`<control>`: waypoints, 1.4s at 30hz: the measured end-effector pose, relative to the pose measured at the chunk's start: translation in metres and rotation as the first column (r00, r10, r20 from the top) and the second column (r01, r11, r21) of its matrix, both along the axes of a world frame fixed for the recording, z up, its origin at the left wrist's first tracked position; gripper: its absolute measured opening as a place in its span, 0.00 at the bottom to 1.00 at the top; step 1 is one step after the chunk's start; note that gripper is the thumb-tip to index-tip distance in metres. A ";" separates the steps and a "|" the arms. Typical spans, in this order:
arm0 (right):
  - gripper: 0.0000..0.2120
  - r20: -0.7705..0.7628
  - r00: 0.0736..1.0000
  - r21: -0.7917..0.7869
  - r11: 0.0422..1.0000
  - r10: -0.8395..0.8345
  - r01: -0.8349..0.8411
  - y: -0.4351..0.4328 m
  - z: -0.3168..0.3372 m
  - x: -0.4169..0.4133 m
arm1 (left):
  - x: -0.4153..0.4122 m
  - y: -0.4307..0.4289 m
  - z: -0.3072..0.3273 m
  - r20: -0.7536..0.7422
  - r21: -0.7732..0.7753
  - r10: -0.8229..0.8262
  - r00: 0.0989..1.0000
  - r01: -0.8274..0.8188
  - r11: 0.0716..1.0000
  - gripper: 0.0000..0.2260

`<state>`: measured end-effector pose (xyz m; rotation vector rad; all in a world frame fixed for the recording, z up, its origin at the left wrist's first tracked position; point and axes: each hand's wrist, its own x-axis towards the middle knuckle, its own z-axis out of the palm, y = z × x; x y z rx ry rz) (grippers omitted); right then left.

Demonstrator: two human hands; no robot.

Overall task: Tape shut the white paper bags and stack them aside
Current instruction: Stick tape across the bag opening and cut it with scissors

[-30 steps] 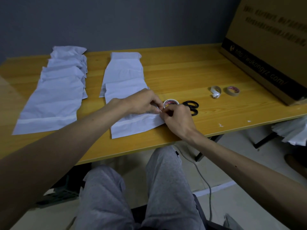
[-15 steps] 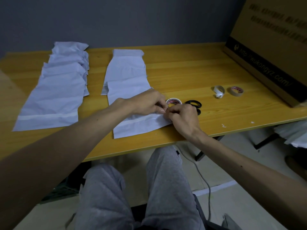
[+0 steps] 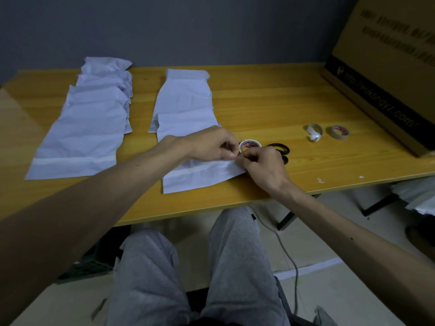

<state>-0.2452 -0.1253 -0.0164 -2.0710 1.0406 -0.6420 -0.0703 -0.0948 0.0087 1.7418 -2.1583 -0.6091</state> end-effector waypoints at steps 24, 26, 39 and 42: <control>0.13 -0.360 0.933 -0.208 0.976 -0.016 -0.064 0.001 0.014 -0.006 | 0.030 0.068 -0.007 -0.026 -0.064 0.295 0.955 -0.296 0.953 0.06; 0.11 -0.378 0.925 -0.228 0.972 -0.030 -0.061 0.000 0.015 -0.004 | 0.040 0.081 -0.015 -0.045 -0.037 0.325 0.945 -0.327 0.944 0.07; 0.11 -0.268 0.896 -0.307 0.850 0.354 -0.428 0.023 0.009 0.061 | 0.070 0.108 -0.026 -0.015 0.088 0.389 0.921 -0.386 0.918 0.16; 0.14 -0.314 0.842 -0.218 0.829 0.439 -0.514 0.029 0.001 0.064 | 0.069 0.115 -0.034 -0.057 0.006 0.449 0.892 -0.449 0.893 0.16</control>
